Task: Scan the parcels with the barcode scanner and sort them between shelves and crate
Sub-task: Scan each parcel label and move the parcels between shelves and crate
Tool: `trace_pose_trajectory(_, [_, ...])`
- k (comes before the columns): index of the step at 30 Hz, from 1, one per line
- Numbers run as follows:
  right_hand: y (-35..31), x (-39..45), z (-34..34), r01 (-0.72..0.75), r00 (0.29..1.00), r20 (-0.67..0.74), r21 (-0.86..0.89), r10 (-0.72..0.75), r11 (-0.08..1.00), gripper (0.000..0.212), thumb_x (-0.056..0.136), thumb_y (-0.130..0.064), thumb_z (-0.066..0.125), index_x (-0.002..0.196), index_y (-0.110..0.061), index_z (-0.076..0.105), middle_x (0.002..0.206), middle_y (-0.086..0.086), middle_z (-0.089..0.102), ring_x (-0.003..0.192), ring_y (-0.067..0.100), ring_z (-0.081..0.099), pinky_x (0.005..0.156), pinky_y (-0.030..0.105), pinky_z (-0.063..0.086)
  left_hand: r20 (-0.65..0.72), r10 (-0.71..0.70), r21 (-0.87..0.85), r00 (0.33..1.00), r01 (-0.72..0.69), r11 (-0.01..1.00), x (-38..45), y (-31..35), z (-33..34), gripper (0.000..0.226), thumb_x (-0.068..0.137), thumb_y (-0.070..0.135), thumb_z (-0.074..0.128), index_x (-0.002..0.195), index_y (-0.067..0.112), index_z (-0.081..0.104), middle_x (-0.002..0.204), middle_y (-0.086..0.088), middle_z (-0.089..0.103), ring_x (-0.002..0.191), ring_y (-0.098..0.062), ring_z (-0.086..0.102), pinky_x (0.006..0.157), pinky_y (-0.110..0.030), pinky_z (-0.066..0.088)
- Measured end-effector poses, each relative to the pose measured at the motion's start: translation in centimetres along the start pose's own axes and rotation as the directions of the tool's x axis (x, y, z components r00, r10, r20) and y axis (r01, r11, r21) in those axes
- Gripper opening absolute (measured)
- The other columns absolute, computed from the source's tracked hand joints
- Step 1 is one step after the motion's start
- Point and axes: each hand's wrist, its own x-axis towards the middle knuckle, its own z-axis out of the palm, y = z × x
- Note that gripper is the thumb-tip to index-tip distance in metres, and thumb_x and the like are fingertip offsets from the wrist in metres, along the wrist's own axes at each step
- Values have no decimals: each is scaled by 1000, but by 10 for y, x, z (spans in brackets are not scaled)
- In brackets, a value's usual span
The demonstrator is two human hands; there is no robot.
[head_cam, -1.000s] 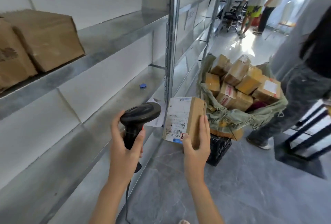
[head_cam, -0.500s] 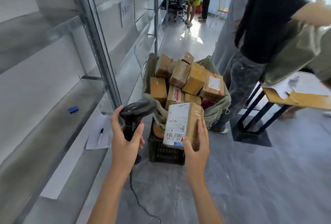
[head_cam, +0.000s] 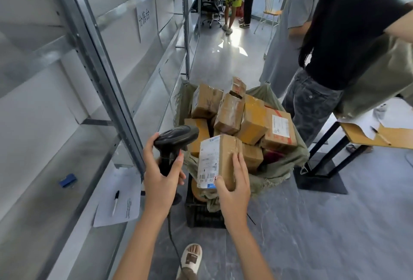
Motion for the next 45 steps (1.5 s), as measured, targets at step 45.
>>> trace_pose_trajectory(45, [-9,25,20,522,851,426,-632,-305,573,72,97,-62,19,158,-23,25,166,0,18,154,32,11,122,60,8,-233,50,93,971,-29,995,-76,24,-44,63,95,9,66,140,43,36,87,-13,67,54,-24,61,55,-34,55])
